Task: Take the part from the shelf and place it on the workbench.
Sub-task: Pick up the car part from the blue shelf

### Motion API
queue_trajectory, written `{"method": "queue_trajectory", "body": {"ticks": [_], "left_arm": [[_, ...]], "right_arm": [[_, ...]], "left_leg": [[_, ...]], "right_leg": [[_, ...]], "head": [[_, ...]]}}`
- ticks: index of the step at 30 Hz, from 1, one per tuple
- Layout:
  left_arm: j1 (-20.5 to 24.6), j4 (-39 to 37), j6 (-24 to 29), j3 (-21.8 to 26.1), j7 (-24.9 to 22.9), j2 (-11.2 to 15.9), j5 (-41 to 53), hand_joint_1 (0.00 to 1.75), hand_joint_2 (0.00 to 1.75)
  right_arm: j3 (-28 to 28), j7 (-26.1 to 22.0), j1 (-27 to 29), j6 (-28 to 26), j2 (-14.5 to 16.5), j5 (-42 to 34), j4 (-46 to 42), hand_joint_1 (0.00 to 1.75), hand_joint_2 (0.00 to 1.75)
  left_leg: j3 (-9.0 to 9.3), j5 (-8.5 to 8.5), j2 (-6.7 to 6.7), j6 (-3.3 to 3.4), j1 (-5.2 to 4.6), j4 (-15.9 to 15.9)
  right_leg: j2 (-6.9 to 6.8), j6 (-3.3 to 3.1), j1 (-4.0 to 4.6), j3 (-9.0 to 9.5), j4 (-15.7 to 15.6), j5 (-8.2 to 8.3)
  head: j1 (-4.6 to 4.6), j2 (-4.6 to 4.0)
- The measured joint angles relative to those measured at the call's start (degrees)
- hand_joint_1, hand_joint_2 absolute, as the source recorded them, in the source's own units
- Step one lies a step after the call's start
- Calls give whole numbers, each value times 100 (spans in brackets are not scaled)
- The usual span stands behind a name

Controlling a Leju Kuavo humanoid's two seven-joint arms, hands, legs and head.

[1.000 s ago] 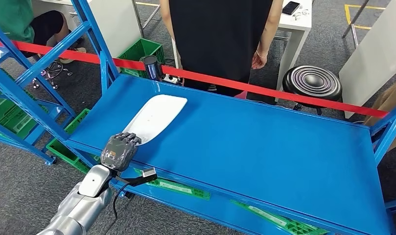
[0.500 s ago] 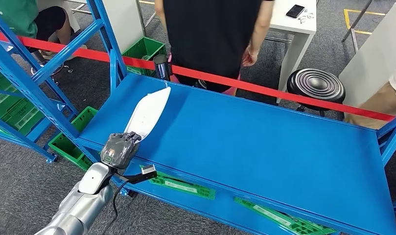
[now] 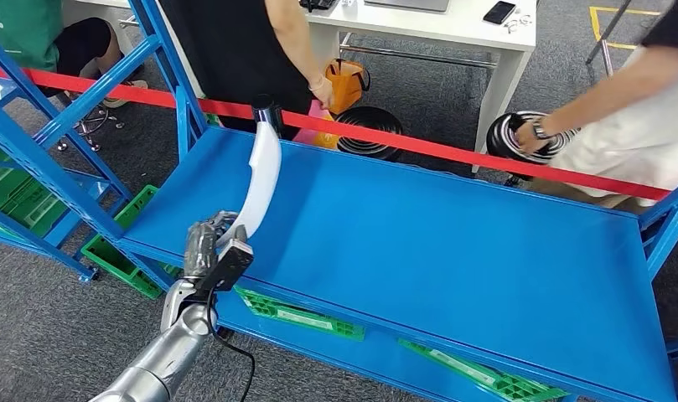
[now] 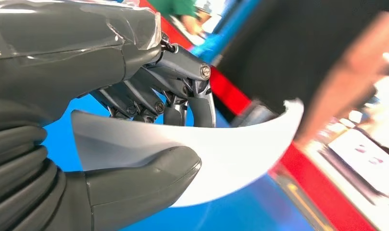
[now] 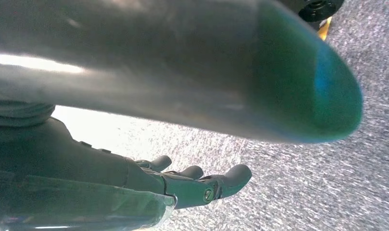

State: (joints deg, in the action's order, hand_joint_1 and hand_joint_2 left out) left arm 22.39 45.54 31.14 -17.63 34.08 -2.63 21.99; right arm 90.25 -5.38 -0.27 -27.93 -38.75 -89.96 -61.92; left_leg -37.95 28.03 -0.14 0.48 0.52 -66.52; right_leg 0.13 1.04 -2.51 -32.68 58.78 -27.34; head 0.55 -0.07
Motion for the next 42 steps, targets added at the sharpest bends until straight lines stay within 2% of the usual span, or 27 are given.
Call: {"method": "queue_trajectory", "body": {"ticks": [2,3,6,7,9,11,12,13,14,16,17,18,20,22,24,26,27,28,29,31,32,33,35,37,39,41,42], "left_arm": [[-2,186,-10,-228,-11,34,-165,175,175],[-9,256,-30,-324,18,50,-299,175,175],[-122,665,-351,-585,82,115,-1081,175,175],[-183,946,-523,-682,45,151,-1431,175,175],[-314,1661,-865,-908,-64,251,-2085,175,175],[-455,2420,-1154,-1138,-125,373,-2588,175,175],[-528,2823,-1285,-1246,-138,441,-2814,175,175],[-591,3224,-1403,-1341,-144,505,-3028,175,175],[-636,3630,-1512,-1426,-137,570,-3228,175,175],[-681,4329,-1673,-1548,-85,680,-3486,175,175],[-691,4639,-1745,-1595,-50,733,-3582,175,175],[-708,4929,-1824,-1642,-15,786,-3653,175,175],[-763,5426,-1993,-1731,51,882,-3782,175,175],[-832,5839,-2162,-1817,124,981,-3894,175,175],[-883,6148,-2280,-1879,190,1085,-3994,175,175],[-942,6353,-2349,-1929,232,1167,-4071,175,175],[-977,6425,-2372,-1953,244,1197,-4098,175,175],[-1009,6485,-2391,-1977,252,1221,-4114,175,175],[-1029,6540,-2402,-1999,258,1240,-4123,175,175],[-1034,6647,-2437,-2037,267,1268,-4127,175,175],[-1019,6685,-2471,-2054,270,1278,-4127,175,175],[-997,6710,-2517,-2067,272,1287,-4127,175,175],[-954,6730,-2636,-2083,274,1303,-4127,175,175],[-932,6755,-2740,-2089,265,1310,-4131,175,175],[-908,6773,-2816,-2098,235,1299,-4160,175,175],[-897,6772,-2877,-2116,186,1288,-4221,175,175],[-900,6771,-2904,-2126,160,1286,-4257,175,175]], "right_arm": [[-1,0,-20,4,13,0,22,0,0],[-2,1,-28,7,20,0,32,0,0],[-1,11,-26,47,40,-1,62,0,0],[-4,17,-17,47,58,-1,79,0,0],[-68,27,14,-51,149,-1,139,0,0],[-185,27,55,-222,284,-1,185,0,0],[-236,22,77,-288,350,-1,193,0,0],[-277,10,98,-340,403,0,190,0,0],[-314,-3,120,-378,448,1,184,0,0],[-364,-20,143,-374,486,25,165,0,0],[-377,-22,147,-328,480,38,152,0,0],[-378,-28,146,-255,462,46,136,0,0],[-372,-52,151,-127,420,26,104,0,0],[-362,-83,156,-85,391,4,74,0,0],[-354,-108,153,-104,378,0,42,0,0],[-345,-131,150,-144,390,0,20,0,0],[-339,-140,149,-174,403,0,10,0,0],[-336,-149,146,-205,420,0,3,0,0],[-333,-157,139,-239,439,0,-3,0,0],[-331,-174,115,-306,491,0,-13,0,0],[-331,-179,98,-332,520,0,-14,0,0],[-331,-182,84,-357,552,0,-14,0,0],[-332,-183,58,-390,619,0,-12,0,0],[-332,-181,42,-404,671,1,-11,0,0],[-333,-181,32,-412,692,1,-10,0,0],[-333,-181,27,-420,703,1,-9,0,0],[-333,-181,27,-425,711,0,-8,0,0]], "left_leg": [[299,-216,-10,67,-29,641],[359,-223,-11,93,-51,771],[408,-242,6,171,-83,880],[438,-274,12,210,-75,943],[485,-326,17,268,-62,1038],[480,-329,10,287,-84,1043],[480,-326,9,289,-96,1039],[480,-320,5,288,-105,1031],[481,-311,-1,280,-107,1015],[462,-264,-12,234,-120,935],[441,-232,-13,207,-132,885],[421,-206,-11,183,-144,843],[403,-184,-5,159,-142,809],[360,-105,-2,111,-112,714],[163,174,1,29,-76,266],[-170,505,5,-34,-43,-469],[-296,575,6,-47,-31,-727],[-332,539,6,-45,-24,-784],[-249,397,6,-25,-23,-601],[136,28,1,62,-41,180],[307,-85,3,107,-60,521],[407,-127,4,145,-81,722],[440,-123,11,186,-122,815],[518,-190,19,241,-112,943],[605,-278,37,303,-88,1087],[604,-303,44,326,-96,1112],[597,-303,43,324,-99,1109]], "right_leg": [[4,18,18,-19,-8,4],[5,37,22,-36,-14,10],[1,118,22,-56,-36,22],[-5,118,25,-94,39,-28],[-14,60,40,-339,540,-275],[-13,14,52,-702,1291,-556],[-13,28,52,-814,1511,-605],[-14,67,50,-823,1515,-563],[-15,121,45,-713,1278,-436],[-21,205,37,-329,494,-136],[-18,199,35,-187,209,-45],[-14,170,42,-113,62,-7],[-1,91,55,-100,33,-1],[4,43,40,-87,25,9],[8,-6,21,-72,19,14],[8,-32,28,-70,20,11],[8,-35,32,-70,21,9],[9,-36,36,-67,21,8],[13,-37,41,-62,21,7],[27,-35,50,-47,17,7],[32,-31,63,-48,14,8],[34,-23,65,-53,10,12],[31,20,63,-62,-10,25],[21,60,66,-74,17,3],[10,28,83,-242,382,-187],[6,-18,82,-591,1114,-488],[6,-10,81,-737,1412,-579]], "head": [[-2,0],[-4,0],[-8,0],[-13,0],[-35,0],[-47,0],[-51,0],[-50,0],[-50,0],[-53,0],[-49,0],[-47,0],[-41,0],[-37,0],[-24,0],[-17,0],[-17,0],[-16,0],[-16,0],[-19,0],[-21,0],[-21,0],[-19,0],[-24,0],[-34,0],[-38,0],[-40,0]]}}
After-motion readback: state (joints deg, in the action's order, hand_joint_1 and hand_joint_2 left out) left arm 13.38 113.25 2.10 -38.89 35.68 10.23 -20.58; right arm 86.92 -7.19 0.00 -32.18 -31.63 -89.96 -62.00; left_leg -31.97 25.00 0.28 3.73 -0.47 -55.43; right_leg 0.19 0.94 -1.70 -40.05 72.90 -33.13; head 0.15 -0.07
